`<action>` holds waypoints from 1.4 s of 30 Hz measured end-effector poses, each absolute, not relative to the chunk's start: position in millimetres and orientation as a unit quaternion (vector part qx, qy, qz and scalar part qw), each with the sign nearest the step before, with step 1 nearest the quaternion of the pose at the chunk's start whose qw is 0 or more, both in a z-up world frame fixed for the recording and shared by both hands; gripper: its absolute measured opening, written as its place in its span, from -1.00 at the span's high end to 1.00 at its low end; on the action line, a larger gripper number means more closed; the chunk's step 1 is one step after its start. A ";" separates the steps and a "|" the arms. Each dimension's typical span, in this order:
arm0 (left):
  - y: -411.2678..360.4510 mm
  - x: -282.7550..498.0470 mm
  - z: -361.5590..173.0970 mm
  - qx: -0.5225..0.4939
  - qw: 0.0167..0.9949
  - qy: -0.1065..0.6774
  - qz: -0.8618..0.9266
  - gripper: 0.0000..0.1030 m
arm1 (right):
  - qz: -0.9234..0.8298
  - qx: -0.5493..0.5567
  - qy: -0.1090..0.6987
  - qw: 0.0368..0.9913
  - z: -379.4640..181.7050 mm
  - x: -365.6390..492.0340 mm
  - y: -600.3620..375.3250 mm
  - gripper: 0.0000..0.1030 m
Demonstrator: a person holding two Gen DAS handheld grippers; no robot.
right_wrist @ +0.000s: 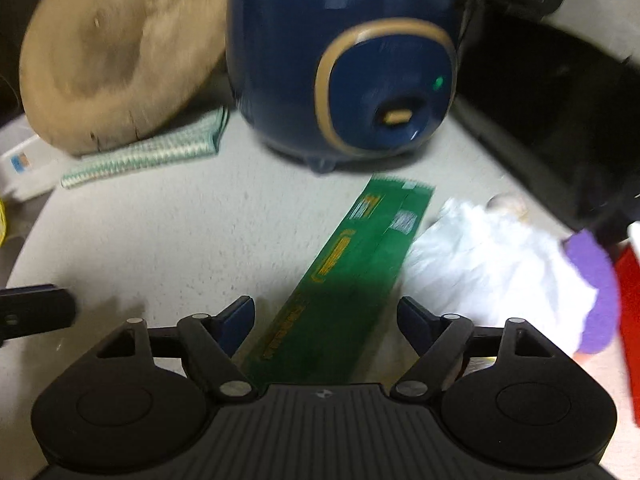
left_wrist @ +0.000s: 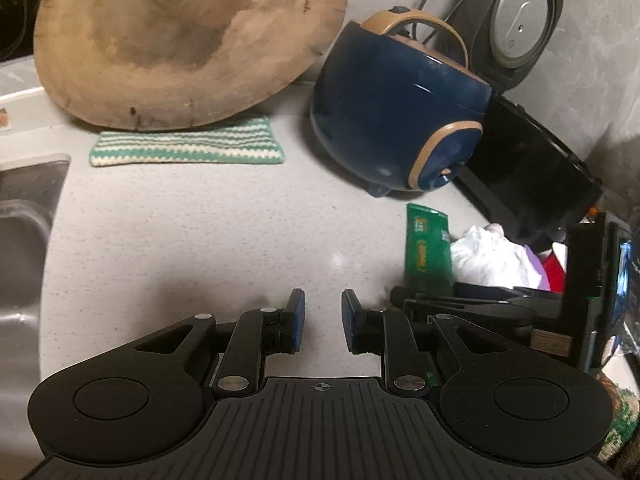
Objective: Collect trash
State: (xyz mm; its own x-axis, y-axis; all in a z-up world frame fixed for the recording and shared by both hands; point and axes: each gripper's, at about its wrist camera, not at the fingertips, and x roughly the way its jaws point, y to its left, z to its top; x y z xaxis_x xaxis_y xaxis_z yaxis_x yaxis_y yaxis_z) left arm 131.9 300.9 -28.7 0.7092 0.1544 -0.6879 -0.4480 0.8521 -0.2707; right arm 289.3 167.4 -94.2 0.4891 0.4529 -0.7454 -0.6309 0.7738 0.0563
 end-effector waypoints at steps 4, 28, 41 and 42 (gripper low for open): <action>296.1 134.7 -27.7 -0.210 0.902 0.341 0.161 0.55 | 0.331 -0.127 0.391 0.850 -94.3 282.3 169.7 0.21; 207.7 225.8 -53.1 -0.168 0.906 0.388 -0.016 0.55 | 0.209 -0.106 0.369 0.899 -83.5 254.2 -7.8 0.33; 207.8 246.3 -76.7 -0.172 0.892 0.417 -0.031 0.46 | 0.254 -0.055 0.374 0.891 -94.2 251.5 -4.2 0.20; 208.3 247.6 -77.2 -0.176 0.890 0.419 -0.030 0.45 | 0.255 -0.051 0.373 0.891 -95.1 251.7 -5.3 0.20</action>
State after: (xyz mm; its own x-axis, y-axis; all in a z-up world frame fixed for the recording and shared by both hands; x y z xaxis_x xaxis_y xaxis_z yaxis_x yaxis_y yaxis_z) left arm 247.6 208.3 -77.2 0.6467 -0.2022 -0.7355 -0.0936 0.9359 -0.3396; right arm 251.7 -5.3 -95.1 0.5919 0.4160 -0.6904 -0.4915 0.8651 0.0999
